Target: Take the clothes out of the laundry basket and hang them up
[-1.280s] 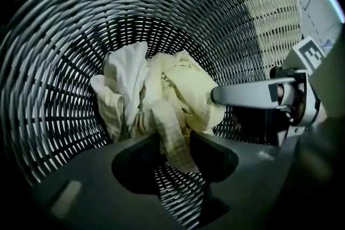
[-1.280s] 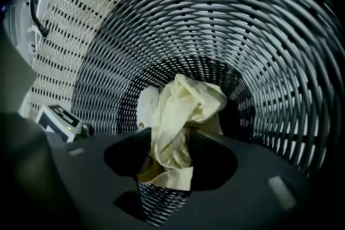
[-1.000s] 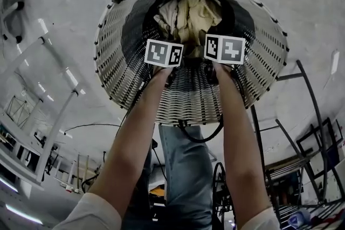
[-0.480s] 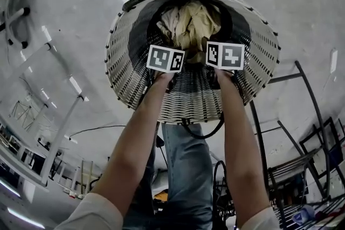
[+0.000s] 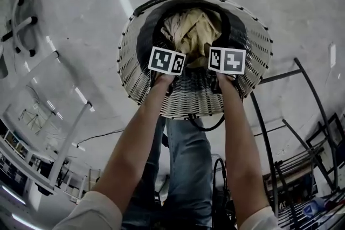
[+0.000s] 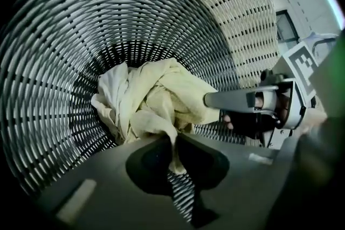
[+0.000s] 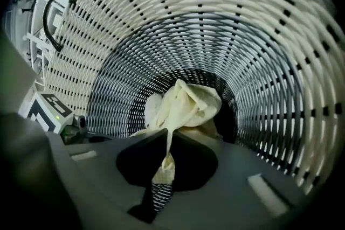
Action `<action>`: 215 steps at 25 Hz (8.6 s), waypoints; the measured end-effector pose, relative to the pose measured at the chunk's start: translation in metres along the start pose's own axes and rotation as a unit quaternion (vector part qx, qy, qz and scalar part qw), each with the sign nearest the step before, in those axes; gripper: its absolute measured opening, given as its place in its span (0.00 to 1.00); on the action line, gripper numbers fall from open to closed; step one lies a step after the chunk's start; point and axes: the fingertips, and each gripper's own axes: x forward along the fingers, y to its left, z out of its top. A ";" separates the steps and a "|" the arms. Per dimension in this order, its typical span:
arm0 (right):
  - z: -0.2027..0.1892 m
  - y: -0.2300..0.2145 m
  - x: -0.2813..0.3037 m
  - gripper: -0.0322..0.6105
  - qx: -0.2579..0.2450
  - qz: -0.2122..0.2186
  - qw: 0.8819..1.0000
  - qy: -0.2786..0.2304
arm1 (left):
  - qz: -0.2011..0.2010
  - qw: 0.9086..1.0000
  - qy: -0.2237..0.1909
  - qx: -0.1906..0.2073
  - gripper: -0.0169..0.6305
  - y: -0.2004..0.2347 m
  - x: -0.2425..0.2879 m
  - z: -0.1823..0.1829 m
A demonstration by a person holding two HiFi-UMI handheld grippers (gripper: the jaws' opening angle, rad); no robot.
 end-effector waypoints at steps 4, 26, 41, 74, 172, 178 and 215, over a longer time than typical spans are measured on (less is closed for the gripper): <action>0.000 0.009 -0.020 0.12 0.018 0.008 1.000 -0.016 | -0.005 1.000 -0.003 0.007 0.07 -0.009 -0.020 0.000; 0.004 0.060 -0.125 0.12 0.055 0.068 0.992 -0.087 | -0.046 0.996 -0.076 -0.008 0.07 -0.076 -0.128 0.014; 0.009 0.093 -0.201 0.12 0.094 0.094 0.982 -0.135 | -0.057 0.994 -0.097 0.014 0.07 -0.105 -0.209 0.027; 0.041 0.210 -0.457 0.12 0.035 0.123 0.947 -0.296 | -0.162 0.957 -0.236 0.039 0.07 -0.264 -0.450 0.072; -0.666 -0.016 -1.049 0.11 0.256 -0.290 0.493 -0.779 | -0.474 0.739 -0.093 0.469 0.07 -0.998 -0.353 -0.299; -0.668 -0.057 -1.068 0.11 0.260 -0.309 0.492 -0.771 | -0.474 0.732 -0.090 0.482 0.07 -1.044 -0.311 -0.294; -0.698 -0.393 -0.963 0.18 0.467 -0.395 0.584 -0.534 | -0.186 0.657 -0.011 0.731 0.27 -1.116 0.011 -0.275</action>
